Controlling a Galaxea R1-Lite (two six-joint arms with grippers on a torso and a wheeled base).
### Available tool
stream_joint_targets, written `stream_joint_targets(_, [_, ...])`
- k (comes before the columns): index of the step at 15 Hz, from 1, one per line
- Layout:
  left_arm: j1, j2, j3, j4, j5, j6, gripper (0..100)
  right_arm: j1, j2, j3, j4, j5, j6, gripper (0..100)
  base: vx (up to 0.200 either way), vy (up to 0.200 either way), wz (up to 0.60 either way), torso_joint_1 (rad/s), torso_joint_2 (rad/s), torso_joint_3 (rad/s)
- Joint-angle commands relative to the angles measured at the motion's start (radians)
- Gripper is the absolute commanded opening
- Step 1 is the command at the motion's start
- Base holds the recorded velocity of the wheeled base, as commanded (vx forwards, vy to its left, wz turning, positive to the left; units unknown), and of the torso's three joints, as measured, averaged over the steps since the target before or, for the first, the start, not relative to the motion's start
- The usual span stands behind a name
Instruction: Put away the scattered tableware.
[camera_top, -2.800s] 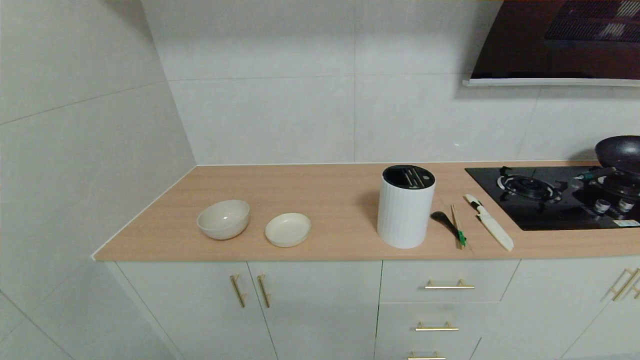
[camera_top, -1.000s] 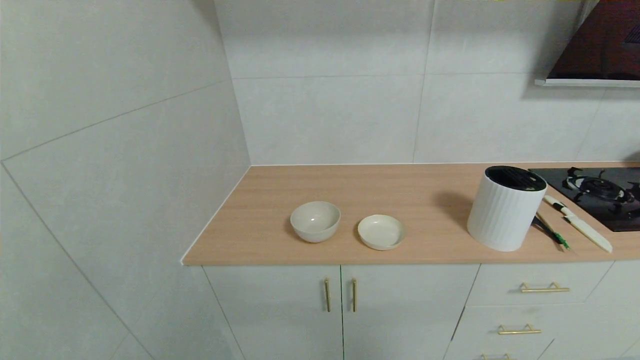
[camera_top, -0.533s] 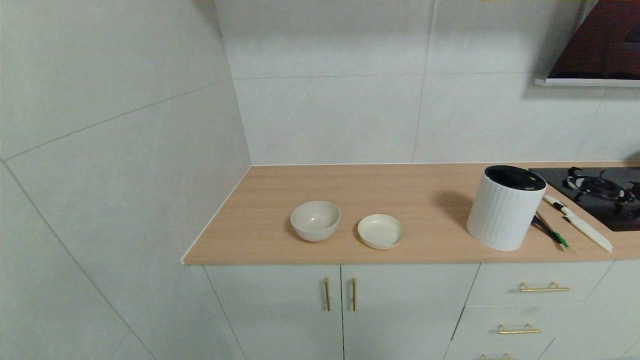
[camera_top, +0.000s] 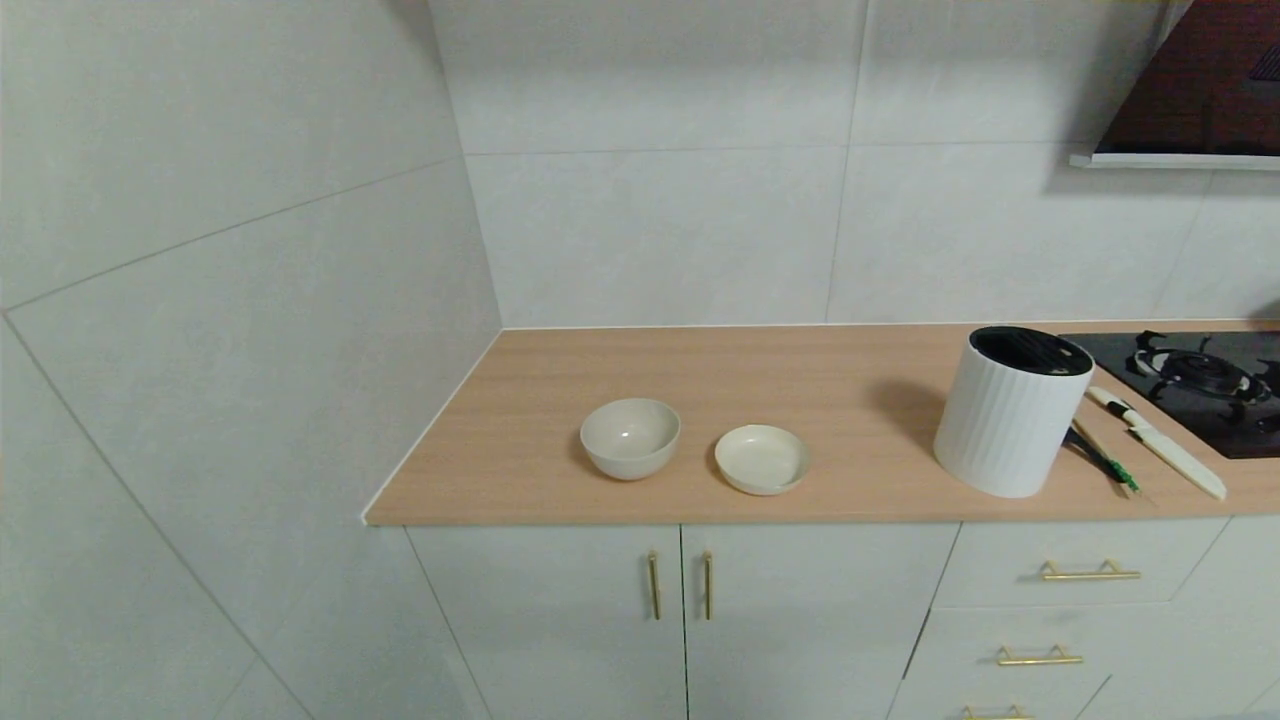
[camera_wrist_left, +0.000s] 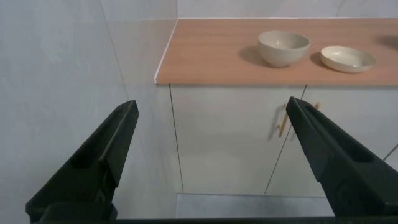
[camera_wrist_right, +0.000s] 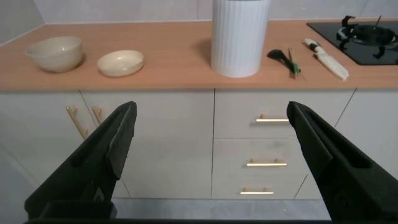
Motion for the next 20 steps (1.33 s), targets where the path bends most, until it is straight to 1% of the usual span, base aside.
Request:
stream_joint_targets(1, [0.0, 0.0, 0.0, 0.0, 0.001, 0.0, 100, 0.0, 0.0, 0.0, 0.0, 0.0, 0.0, 100, 0.0, 0.0, 0.0, -0.154, 0.35, 0.173])
stream_joint_targets(7, [0.0, 0.0, 0.0, 0.0, 0.001, 0.0, 100, 0.0, 0.0, 0.0, 0.0, 0.0, 0.0, 100, 0.0, 0.0, 0.0, -0.177, 0.39, 0.21])
stream_joint_targets(20, [0.0, 0.0, 0.0, 0.0, 0.001, 0.0, 100, 0.0, 0.0, 0.0, 0.0, 0.0, 0.0, 100, 0.0, 0.0, 0.0, -0.234, 0.53, 0.298])
